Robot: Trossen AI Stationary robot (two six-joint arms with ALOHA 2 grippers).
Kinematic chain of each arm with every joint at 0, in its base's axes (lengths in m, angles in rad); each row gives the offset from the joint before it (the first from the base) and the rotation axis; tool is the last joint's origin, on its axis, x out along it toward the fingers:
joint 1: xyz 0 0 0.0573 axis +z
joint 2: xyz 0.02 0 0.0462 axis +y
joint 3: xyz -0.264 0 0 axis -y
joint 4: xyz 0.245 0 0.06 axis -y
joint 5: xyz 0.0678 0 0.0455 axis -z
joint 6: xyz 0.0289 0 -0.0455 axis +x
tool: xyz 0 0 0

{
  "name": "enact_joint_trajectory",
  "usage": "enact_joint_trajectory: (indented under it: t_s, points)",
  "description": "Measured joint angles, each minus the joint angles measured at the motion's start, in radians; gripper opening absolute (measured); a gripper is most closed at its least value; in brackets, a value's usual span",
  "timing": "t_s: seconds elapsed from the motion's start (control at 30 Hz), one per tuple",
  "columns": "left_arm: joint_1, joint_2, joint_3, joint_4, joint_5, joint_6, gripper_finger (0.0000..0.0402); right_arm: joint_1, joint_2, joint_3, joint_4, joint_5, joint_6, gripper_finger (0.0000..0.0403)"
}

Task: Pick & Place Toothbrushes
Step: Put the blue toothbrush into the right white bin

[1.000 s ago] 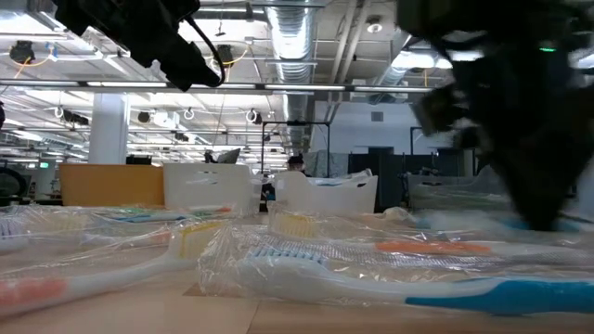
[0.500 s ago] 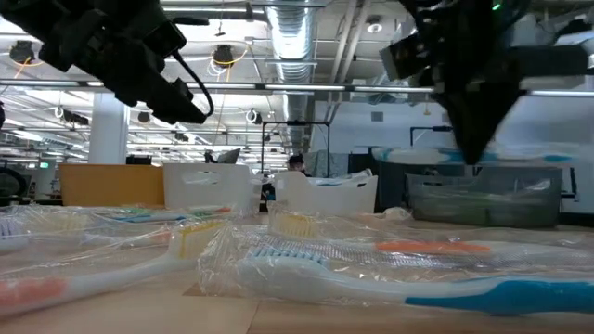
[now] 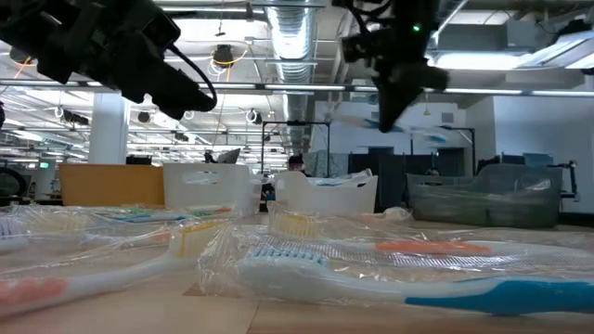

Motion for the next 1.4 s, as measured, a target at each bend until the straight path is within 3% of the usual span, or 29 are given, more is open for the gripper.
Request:
enact_joint_trajectory:
  t_s: [0.47, 0.7, 0.9, 1.13, 1.4]
  points:
    - [0.000, 0.000, -0.120, 0.294, 0.073, -0.209, 0.0197, -0.308, -0.053, 0.001, 0.415, -0.019, -0.501, 0.0010]
    - [-0.003, 0.000, -0.187, 0.440, 0.072, -0.260, 0.0197, -0.457, -0.043, 0.001, 0.588, -0.255, -0.616, 0.0010]
    - [-0.027, 0.000, -0.216, 0.459, 0.071, -0.287, 0.0197, -0.499, 0.042, 0.002, 0.616, -0.348, -0.630, 0.0011]
    - [-0.066, 0.000, -0.216, 0.472, 0.071, -0.285, 0.0197, -0.519, 0.125, 0.001, 0.635, -0.351, -0.635, 0.0011]
    - [-0.066, 0.000, -0.216, 0.475, 0.071, -0.260, 0.0197, -0.555, 0.129, 0.000, 0.637, -0.357, -0.612, 0.0011]
